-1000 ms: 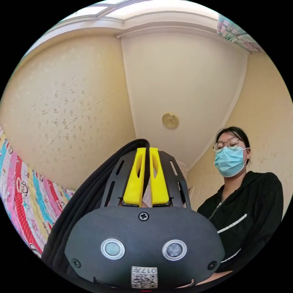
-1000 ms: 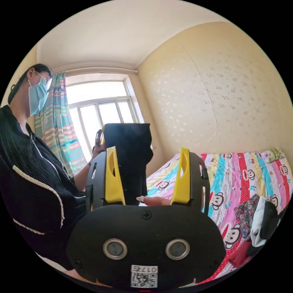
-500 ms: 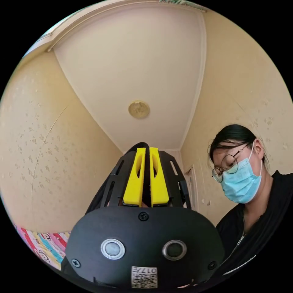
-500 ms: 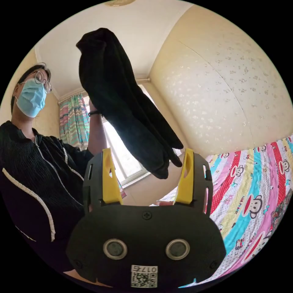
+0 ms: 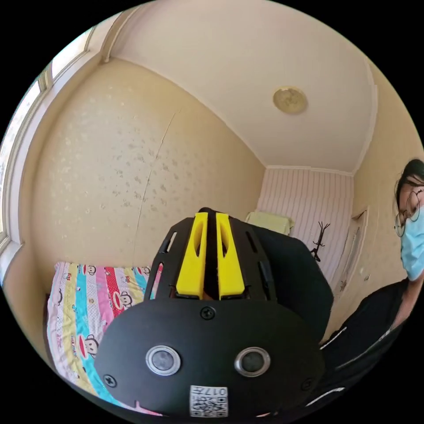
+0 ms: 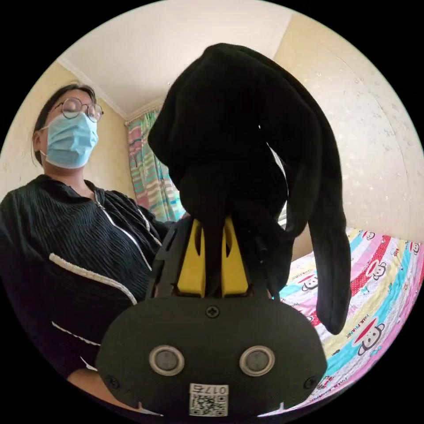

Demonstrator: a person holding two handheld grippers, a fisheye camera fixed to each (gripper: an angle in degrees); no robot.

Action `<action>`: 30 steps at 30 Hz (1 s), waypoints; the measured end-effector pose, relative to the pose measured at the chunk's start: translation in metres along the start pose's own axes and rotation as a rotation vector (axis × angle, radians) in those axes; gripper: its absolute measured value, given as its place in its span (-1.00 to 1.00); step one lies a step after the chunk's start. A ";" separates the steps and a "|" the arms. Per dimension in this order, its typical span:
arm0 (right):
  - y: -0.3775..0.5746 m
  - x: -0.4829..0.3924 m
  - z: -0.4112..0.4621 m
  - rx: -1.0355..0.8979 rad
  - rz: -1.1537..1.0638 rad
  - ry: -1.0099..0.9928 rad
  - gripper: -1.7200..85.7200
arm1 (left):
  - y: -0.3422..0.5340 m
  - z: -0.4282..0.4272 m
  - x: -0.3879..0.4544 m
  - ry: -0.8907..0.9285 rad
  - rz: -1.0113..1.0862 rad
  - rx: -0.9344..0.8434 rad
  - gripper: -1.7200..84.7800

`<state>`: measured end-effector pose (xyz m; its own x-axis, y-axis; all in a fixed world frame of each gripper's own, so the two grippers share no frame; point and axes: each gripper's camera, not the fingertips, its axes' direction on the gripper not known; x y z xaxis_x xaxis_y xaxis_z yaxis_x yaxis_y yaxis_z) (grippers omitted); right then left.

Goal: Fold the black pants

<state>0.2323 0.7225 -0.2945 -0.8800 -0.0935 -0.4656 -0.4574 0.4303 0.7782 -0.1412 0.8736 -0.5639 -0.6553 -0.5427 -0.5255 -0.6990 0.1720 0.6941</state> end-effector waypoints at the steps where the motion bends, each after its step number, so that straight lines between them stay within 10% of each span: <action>1: -0.007 0.014 -0.008 0.007 0.024 -0.041 -0.85 | 0.010 0.002 -0.006 0.020 -0.014 -0.025 -0.83; 5: -0.017 0.058 -0.030 0.087 0.136 -0.202 -0.88 | 0.085 0.012 -0.038 0.021 -0.137 -0.137 -0.78; 11: 0.002 0.152 -0.088 0.429 0.490 -0.272 -0.91 | 0.156 -0.046 -0.025 0.297 -0.015 0.246 -0.94; 17: -0.011 0.181 -0.109 0.421 0.477 -0.312 -0.88 | 0.186 -0.020 0.051 0.153 0.331 -0.106 -0.75; 30: -0.085 0.189 -0.161 0.428 0.469 -0.580 -0.86 | 0.218 0.050 0.149 0.063 0.733 -0.217 -0.72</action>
<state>0.0844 0.5240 -0.3815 -0.7084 0.6023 -0.3679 0.1274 0.6218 0.7727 -0.4053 0.8716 -0.5158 -0.9075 -0.3992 0.1308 -0.0160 0.3438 0.9389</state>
